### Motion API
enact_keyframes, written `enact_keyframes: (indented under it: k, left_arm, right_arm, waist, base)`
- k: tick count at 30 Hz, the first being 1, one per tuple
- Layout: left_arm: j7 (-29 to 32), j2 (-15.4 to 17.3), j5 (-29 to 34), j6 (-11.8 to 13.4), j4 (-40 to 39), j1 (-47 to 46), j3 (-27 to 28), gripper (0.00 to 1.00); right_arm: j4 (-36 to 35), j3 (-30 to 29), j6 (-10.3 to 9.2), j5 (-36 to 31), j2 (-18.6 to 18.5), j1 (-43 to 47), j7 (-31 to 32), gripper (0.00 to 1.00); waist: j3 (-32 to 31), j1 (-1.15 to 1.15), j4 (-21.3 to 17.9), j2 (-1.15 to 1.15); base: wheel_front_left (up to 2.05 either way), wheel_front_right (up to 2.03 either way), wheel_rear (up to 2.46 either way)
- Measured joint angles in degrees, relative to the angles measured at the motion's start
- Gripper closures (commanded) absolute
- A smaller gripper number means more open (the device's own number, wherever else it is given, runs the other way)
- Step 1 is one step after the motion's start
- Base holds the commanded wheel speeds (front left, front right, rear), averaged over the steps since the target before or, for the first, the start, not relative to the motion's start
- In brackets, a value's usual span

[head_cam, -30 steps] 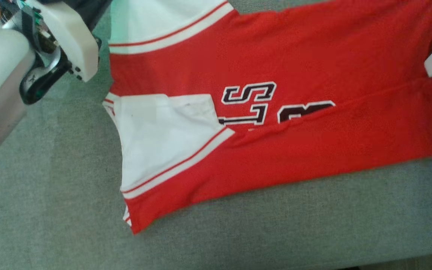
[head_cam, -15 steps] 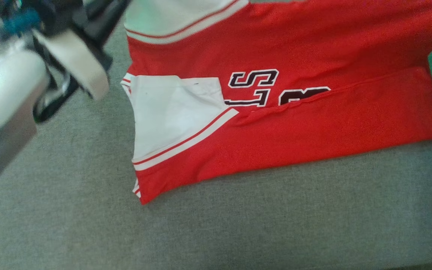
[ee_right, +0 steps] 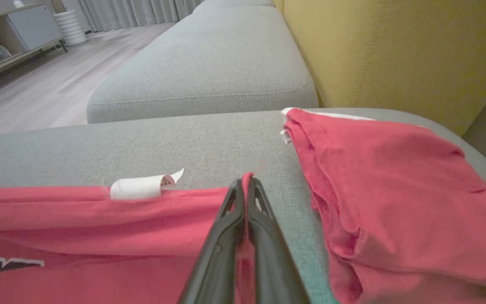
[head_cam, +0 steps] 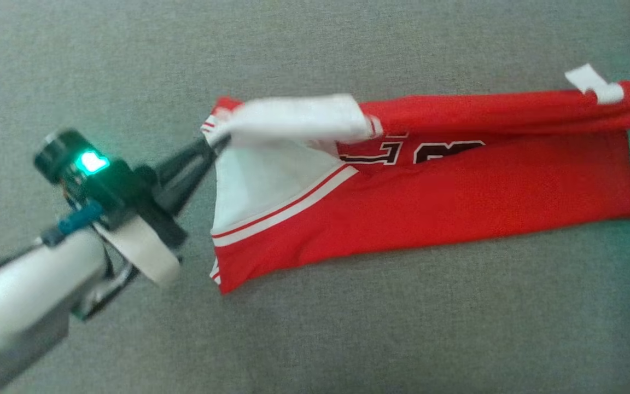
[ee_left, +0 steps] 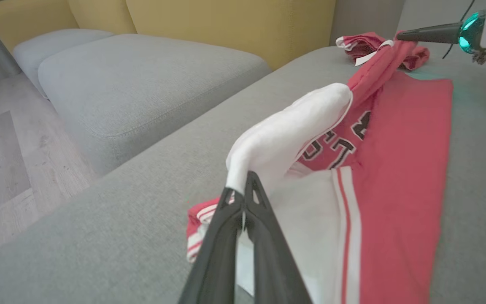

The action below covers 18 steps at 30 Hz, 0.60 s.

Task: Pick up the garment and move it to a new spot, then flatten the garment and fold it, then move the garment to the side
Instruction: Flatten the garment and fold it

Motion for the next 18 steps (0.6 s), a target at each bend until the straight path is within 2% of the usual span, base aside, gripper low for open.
enact_keyframes:
  k: [4,5,6,7,8,9,13,15,18]
  left_arm:
    - [1.2,0.5,1.0,2.6,-3.8,4.5,-0.3,1.00]
    - [1.5,0.4,1.0,3.1,-4.4,5.6,-0.3,1.00]
    - [1.5,0.3,1.0,3.6,-4.6,6.8,-0.3,1.00]
    - [1.5,0.0,0.9,3.9,-4.7,8.1,-0.3,1.00]
    - [1.5,-0.5,0.9,4.2,-4.6,9.3,-0.3,0.64]
    - [1.4,-1.1,0.9,4.6,-4.3,10.5,-0.4,0.00]
    - [-1.0,-5.0,-0.1,8.4,-1.8,14.3,0.3,0.00]
    - [-2.2,-7.1,-0.2,12.0,-0.5,16.5,2.3,0.00]
    - [-2.7,-11.2,0.3,18.5,-0.1,21.3,9.4,0.00]
  right_arm:
    - [-1.2,-2.3,0.00,-1.2,0.5,3.8,0.7,0.98]
    - [-1.6,-2.7,0.00,-1.6,0.6,4.7,1.1,0.87]
    - [-1.9,-3.1,0.00,-2.1,0.8,5.5,1.4,0.70]
    - [-2.1,-3.5,0.00,-2.6,1.1,6.2,1.6,0.16]
    - [-2.2,-4.1,0.00,-3.1,1.6,6.8,2.1,0.00]
    - [-2.1,-4.7,0.00,-3.6,2.2,7.4,2.4,0.00]
    - [-2.2,-7.4,0.00,-5.9,4.6,9.2,2.4,0.00]
    - [-2.5,-10.1,0.00,-6.3,6.3,10.4,1.2,0.00]
    - [-3.7,-13.7,0.00,-7.2,8.8,13.1,-0.3,0.00]
  waist:
    - [-0.5,0.01,0.8,0.00]
    - [-0.5,0.00,1.0,0.00]
    - [-0.5,0.00,1.1,0.00]
    - [-0.5,0.01,1.2,0.00]
    - [-0.4,0.01,1.3,0.00]
    - [-0.4,0.01,1.4,0.00]
    - [-0.7,0.01,1.5,0.00]
    - [-1.1,0.01,1.4,0.00]
    - [-1.9,0.01,1.4,0.00]
  base:
    - [0.00,0.00,0.00]
    - [0.00,0.00,0.00]
    - [0.00,0.00,0.00]
    - [0.00,0.00,0.00]
    - [0.00,0.00,0.00]
    - [0.00,0.00,0.00]
    - [0.00,0.00,0.00]
    - [0.00,0.00,0.00]
    - [0.00,0.00,0.00]
